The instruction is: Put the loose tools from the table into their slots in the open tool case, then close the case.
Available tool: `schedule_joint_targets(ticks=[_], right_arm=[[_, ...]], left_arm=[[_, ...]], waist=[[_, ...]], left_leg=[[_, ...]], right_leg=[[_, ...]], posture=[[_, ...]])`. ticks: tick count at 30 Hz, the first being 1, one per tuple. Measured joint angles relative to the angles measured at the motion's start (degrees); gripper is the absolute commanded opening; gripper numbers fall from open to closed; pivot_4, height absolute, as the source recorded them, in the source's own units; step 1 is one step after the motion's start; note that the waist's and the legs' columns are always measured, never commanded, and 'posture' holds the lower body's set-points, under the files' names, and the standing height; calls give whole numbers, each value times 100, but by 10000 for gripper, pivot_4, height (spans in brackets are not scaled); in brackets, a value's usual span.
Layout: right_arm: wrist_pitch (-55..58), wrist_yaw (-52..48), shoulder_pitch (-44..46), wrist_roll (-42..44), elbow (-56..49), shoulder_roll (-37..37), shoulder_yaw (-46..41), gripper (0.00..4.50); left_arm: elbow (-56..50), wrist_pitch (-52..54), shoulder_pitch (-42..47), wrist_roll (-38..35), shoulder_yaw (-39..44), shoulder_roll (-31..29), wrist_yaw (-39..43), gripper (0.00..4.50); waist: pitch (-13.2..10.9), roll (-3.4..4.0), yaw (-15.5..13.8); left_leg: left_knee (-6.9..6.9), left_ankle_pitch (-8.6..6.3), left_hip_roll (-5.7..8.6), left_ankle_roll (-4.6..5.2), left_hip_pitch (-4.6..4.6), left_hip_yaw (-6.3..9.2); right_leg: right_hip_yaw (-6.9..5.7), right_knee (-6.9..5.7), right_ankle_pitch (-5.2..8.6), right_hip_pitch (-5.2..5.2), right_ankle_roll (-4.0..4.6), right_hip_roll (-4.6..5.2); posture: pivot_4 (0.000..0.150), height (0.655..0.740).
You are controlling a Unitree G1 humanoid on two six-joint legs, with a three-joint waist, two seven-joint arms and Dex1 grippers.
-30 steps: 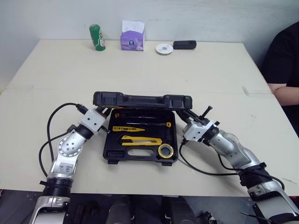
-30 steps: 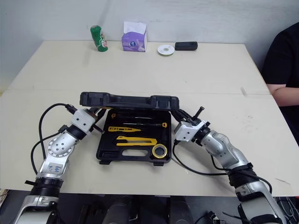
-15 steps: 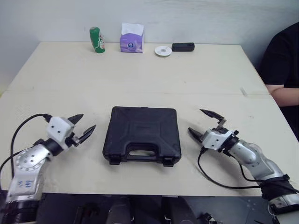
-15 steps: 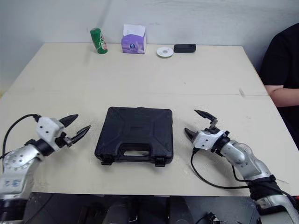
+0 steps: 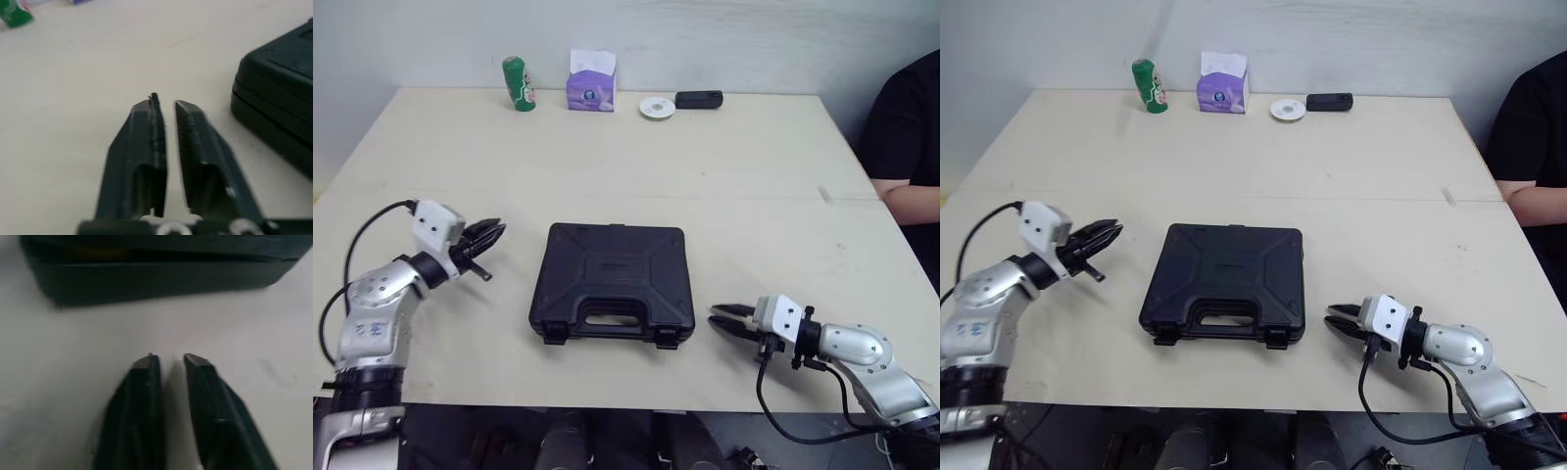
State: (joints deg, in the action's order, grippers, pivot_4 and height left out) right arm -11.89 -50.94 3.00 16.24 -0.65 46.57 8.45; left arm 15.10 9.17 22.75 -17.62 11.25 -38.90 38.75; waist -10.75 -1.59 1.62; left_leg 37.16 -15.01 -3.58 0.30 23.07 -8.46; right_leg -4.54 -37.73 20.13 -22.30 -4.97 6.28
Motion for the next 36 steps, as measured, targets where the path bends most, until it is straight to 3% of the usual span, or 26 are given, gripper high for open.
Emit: schedule_joint_targets(ticks=[7, 15, 22, 36], right_arm=[[454, 132, -56, -169, -324, -162, -133, 468], [839, -395, -463, -164, -1039, 4, -126, 468], [1478, -654, -602, -62, -1531, 28, -94, 468], [2196, -706, -602, 199, -1708, -456, 20, 468]], left_arm=[[1266, -286, 1010, 514, -540, 80, 281, 0], [3059, -960, 2214, 992, -836, 629, 394, 0], [4250, -1498, 2765, 1251, -1024, 967, 744, 0], [4181, -1271, 2598, 1172, -946, 861, 2278, 0]], waist=[[2, -3, -19], [4, -8, -46], [5, -16, -23], [7, -20, -18]], left_leg=[[4, 2, 0, -3, 4, -8], [14, 1, -2, -2, 7, -10], [17, 0, -11, -5, 8, -12], [21, -1, -12, -4, 12, -11]], right_leg=[[6, -1, 0, -8, 0, -12], [9, 0, -1, -7, -2, -42], [12, 0, -1, -10, -2, -56], [13, -1, -1, -12, -1, -56]], posture=[[1500, 7400], [1500, 7400], [1500, 7400], [1500, 7400]])
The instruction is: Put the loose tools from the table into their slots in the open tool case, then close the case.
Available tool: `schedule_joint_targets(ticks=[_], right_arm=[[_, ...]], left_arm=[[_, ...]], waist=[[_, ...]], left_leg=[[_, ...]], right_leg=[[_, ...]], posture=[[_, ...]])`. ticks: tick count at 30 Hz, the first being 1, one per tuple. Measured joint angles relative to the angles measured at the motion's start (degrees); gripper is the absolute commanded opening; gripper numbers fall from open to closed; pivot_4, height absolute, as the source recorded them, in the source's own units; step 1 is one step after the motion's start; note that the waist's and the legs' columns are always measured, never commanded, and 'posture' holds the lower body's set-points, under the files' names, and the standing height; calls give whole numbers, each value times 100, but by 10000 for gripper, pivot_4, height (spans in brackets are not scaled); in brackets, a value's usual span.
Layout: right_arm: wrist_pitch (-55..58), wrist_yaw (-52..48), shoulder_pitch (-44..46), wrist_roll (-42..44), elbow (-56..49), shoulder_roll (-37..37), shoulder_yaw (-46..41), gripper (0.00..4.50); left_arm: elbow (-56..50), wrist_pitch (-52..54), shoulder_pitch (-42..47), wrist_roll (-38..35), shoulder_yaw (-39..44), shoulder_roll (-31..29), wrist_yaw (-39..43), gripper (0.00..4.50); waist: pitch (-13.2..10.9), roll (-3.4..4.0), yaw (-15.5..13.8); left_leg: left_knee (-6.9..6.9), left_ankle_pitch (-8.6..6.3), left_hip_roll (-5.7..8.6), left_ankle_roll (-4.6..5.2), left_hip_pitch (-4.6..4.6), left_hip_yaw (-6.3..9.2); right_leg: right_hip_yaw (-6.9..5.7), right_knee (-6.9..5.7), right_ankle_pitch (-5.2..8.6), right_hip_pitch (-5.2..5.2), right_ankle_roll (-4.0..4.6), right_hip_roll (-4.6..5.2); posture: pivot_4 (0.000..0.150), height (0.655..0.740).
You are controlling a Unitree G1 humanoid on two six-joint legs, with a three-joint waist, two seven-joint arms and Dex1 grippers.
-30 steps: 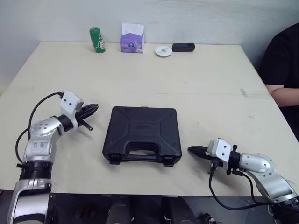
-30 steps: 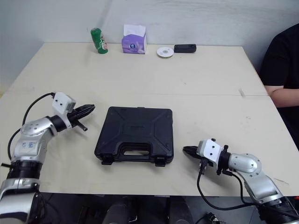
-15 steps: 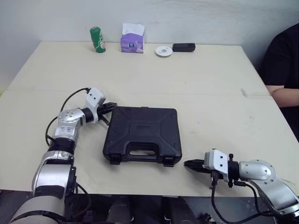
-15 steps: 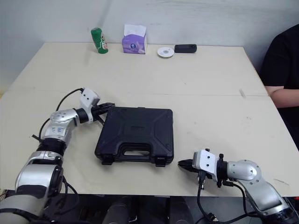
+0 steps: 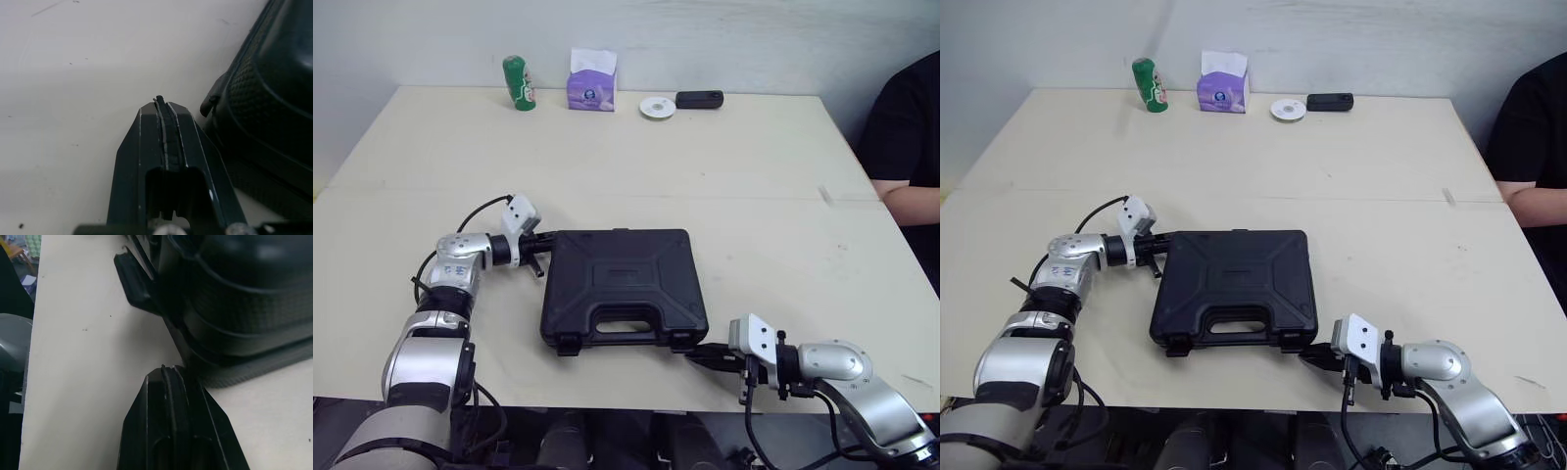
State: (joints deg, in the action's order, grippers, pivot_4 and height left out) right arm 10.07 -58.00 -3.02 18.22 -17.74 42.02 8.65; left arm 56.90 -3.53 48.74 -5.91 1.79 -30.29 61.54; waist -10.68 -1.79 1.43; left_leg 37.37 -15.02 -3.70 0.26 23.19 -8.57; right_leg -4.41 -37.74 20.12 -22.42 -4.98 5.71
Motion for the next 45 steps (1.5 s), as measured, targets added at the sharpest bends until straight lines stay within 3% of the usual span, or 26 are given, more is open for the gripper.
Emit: schedule_joint_targets(ticks=[9, 23, 30, 37, 45], right_arm=[[-202, -26, 312, -181, 341, 52, -50, 468], [-219, 939, 225, -561, 543, -38, -673, 468], [-90, 1288, -75, -576, 285, -102, -813, 468], [-8, 1358, -3, -684, 275, -99, -892, 468], [-18, 1716, 353, -1048, 382, -604, -658, 468]], left_arm=[[-1429, 243, -972, -228, 11, -216, 567, 0], [-4322, 1139, -2914, -740, 288, -570, 28, 0], [-4411, 1405, -2907, -940, 710, -581, -501, 0], [-4172, 1469, -2324, -894, 254, -235, -578, 0], [-4015, 1498, -2260, -841, -3, -244, -438, 0]], waist=[[0, 0, 6], [2, -2, -1], [3, -4, -30], [4, -6, -118], [4, -4, 40]], left_leg=[[5, 0, 1, 0, -2, 1], [0, -5, 7, 8, -2, 8], [-4, -10, 14, 15, -4, 12], [-2, -10, 16, 16, -3, 6], [-9, -3, 4, 2, -3, 0]], right_leg=[[4, -6, 0, 1, 0, 6], [1, -5, 0, 7, 0, 59], [-3, -1, -1, 12, -2, 65], [-4, -1, -3, 8, -5, 57], [3, -5, -1, -1, -2, 42]], posture=[[1500, 7400], [1500, 7400], [1500, 7400], [1500, 7400], [1500, 7400]])
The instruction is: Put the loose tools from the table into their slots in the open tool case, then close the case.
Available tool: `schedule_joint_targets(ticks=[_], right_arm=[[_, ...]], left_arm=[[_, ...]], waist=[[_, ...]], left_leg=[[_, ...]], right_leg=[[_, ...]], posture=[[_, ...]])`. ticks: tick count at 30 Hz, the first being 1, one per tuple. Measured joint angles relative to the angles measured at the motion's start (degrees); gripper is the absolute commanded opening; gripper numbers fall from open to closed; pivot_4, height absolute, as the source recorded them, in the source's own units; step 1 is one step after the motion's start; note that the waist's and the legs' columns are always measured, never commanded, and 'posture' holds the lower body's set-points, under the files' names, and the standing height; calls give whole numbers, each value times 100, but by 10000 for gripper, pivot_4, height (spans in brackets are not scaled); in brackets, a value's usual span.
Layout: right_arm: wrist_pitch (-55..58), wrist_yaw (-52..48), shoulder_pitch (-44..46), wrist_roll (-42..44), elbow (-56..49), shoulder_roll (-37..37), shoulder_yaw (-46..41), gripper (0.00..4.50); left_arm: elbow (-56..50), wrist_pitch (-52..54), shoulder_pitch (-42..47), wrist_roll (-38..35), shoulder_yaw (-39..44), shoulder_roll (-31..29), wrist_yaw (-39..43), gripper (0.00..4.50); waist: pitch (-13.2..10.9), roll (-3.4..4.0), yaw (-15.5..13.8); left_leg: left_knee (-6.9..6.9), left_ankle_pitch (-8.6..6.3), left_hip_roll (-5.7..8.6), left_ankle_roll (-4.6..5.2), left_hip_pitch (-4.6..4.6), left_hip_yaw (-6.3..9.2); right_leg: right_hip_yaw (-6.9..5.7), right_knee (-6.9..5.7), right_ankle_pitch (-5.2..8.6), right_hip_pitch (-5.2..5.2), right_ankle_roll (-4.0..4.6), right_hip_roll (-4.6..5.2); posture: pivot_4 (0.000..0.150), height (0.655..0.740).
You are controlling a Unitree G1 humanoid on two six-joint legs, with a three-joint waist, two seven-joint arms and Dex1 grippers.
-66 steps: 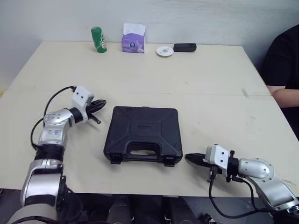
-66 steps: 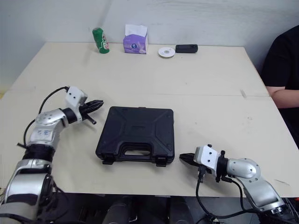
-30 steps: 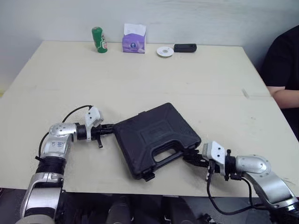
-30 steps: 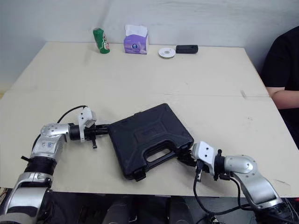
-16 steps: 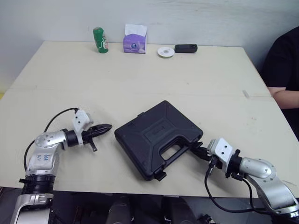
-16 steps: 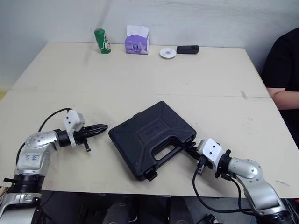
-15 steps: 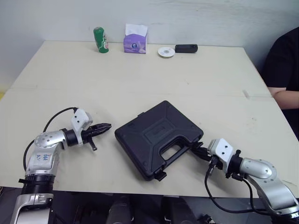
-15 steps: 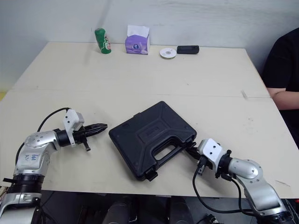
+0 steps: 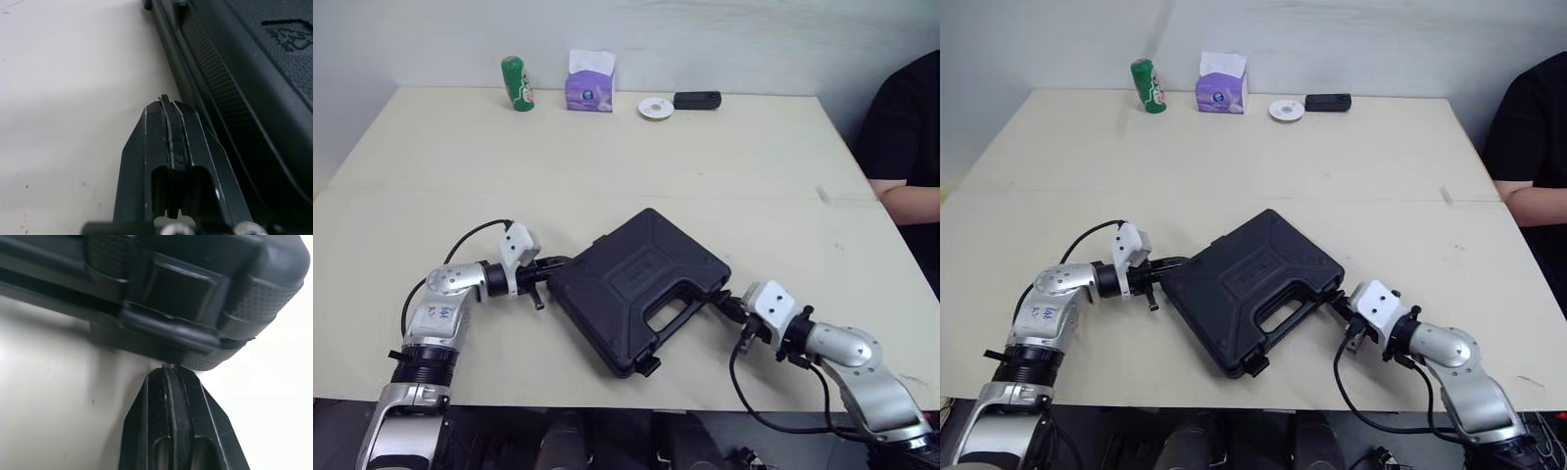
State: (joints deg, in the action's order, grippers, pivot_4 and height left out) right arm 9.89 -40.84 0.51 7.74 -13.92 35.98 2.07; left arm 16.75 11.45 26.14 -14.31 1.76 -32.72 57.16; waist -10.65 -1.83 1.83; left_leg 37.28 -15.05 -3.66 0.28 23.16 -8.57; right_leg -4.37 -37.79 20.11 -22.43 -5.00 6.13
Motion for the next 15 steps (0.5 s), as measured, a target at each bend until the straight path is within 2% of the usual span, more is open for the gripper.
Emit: schedule_joint_targets(ticks=[4, 8, 12, 15], right_arm=[[-4, 110, 44, -28, 37, -172, 37, 468], [-116, 257, -64, -122, 26, -277, 8, 468], [-207, 346, -300, -84, -44, -297, -144, 468], [-227, 360, -507, 91, -104, -357, -330, 468]], left_arm=[[-91, 83, -162, -43, 55, -105, -1, 0], [-486, 296, -259, -312, 505, -300, -118, 0], [-1490, 891, 153, -966, 707, -358, -74, 0], [-2123, 1196, 591, -1162, 386, -284, -19, 0]], waist=[[0, 0, 6], [-1, 0, -22], [0, -1, -72], [0, 1, -107]], left_leg=[[-4, 1, -3, -3, 0, 0], [-3, 1, -2, -3, 1, 3], [-3, 0, 6, -1, 4, 12], [-3, -1, 13, 1, 0, 5]], right_leg=[[2, 0, 1, -3, 3, -2], [0, 0, 2, -2, 4, 5], [1, 5, 1, 8, 2, 11], [3, 4, 0, 9, 0, 1]], posture=[[1500, 7400], [1500, 7400], [1500, 7400], [1500, 7400]])
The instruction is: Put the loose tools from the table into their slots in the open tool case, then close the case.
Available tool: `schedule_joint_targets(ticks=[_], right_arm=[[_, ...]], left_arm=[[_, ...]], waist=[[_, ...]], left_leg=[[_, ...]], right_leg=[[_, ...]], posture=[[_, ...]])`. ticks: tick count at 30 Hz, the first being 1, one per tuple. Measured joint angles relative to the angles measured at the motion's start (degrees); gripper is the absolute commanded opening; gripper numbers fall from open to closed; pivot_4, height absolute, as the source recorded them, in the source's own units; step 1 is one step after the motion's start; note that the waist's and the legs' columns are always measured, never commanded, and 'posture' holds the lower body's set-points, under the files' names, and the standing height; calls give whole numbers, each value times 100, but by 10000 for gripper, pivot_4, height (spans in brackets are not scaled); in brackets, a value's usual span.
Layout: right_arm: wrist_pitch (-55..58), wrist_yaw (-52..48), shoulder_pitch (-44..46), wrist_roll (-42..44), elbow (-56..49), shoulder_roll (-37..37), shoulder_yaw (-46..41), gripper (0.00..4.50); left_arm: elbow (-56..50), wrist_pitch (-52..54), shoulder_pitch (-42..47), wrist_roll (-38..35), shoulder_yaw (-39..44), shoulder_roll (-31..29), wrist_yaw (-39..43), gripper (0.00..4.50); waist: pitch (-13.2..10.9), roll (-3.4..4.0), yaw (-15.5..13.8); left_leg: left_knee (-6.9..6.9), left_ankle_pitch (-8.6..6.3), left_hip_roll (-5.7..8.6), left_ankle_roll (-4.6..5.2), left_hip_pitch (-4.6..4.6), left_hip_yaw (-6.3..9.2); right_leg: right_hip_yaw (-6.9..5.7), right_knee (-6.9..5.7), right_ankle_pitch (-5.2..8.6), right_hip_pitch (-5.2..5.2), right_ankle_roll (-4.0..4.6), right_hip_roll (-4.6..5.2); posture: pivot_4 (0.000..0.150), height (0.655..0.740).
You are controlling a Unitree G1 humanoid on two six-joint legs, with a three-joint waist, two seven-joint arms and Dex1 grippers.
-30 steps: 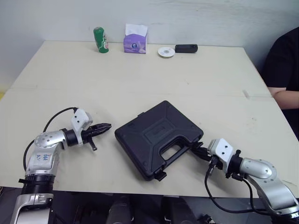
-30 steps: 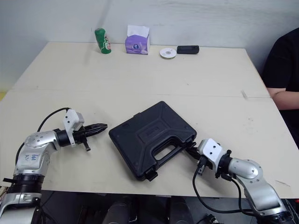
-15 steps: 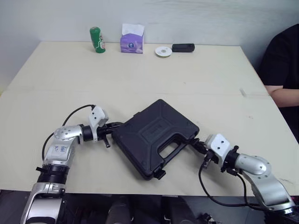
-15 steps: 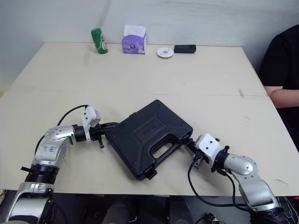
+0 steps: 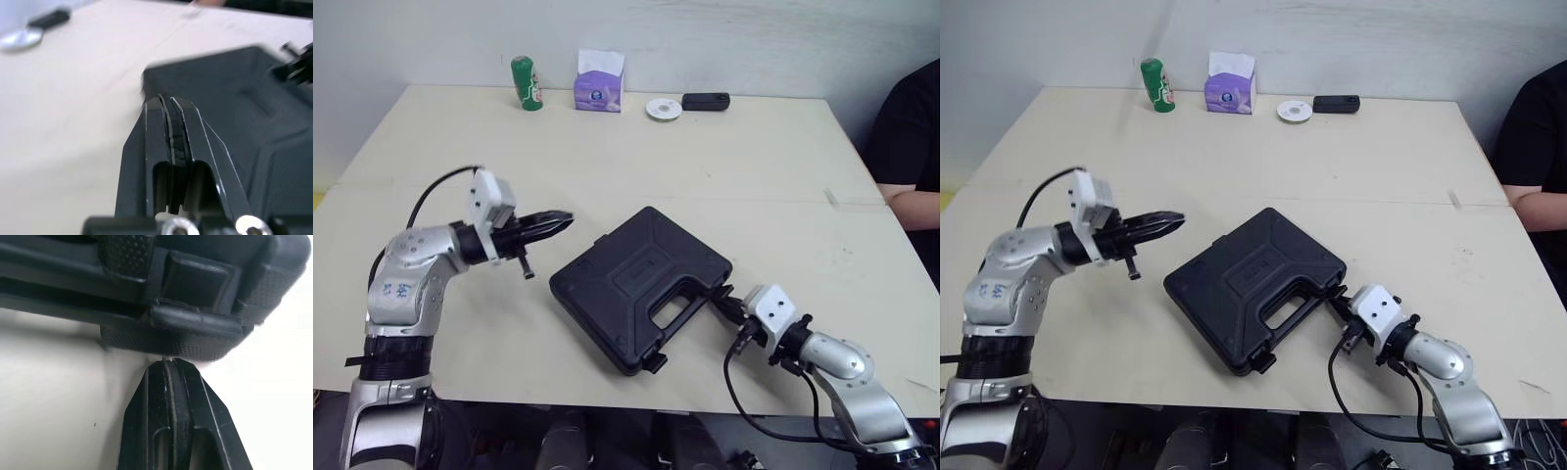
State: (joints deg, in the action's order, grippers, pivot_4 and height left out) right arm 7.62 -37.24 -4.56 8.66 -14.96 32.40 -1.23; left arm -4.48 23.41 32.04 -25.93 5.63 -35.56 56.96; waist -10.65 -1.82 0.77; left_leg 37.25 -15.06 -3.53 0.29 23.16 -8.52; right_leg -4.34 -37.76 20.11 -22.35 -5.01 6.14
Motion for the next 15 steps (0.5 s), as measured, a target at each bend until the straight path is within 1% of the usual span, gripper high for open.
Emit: schedule_joint_targets(ticks=[3, 8, 11, 15], right_arm=[[51, -46, -256, 329, -169, 3, -357, 468], [134, -148, -667, 813, -447, -3, -746, 468], [226, -182, -875, 1050, -621, -14, -850, 468], [285, -183, -1018, 1118, -737, -23, -870, 468]], left_arm=[[-179, 250, 378, 24, -658, 449, -37, 0], [2, 622, 1238, 185, -1426, 1273, -322, 0], [598, 383, 1745, 690, -2021, 1755, -428, 0], [1765, 19, 1929, 1257, -2585, 2356, -490, 0]], waist=[[0, 3, -57], [0, 3, -79], [2, 7, -69], [1, 9, -54]], left_leg=[[7, 0, -7, 0, 1, -2], [9, 2, -10, -2, 2, 0], [10, 2, -6, -3, -4, -6], [7, 6, -8, -10, -8, -3]], right_leg=[[8, 1, -1, -1, -2, -37], [18, 2, -1, -1, -2, -56], [27, 4, -1, -1, -2, -63], [45, 0, -1, -12, -1, -75]], posture=[[1500, 7400], [1500, 7400], [1500, 7400], [1500, 7400]])
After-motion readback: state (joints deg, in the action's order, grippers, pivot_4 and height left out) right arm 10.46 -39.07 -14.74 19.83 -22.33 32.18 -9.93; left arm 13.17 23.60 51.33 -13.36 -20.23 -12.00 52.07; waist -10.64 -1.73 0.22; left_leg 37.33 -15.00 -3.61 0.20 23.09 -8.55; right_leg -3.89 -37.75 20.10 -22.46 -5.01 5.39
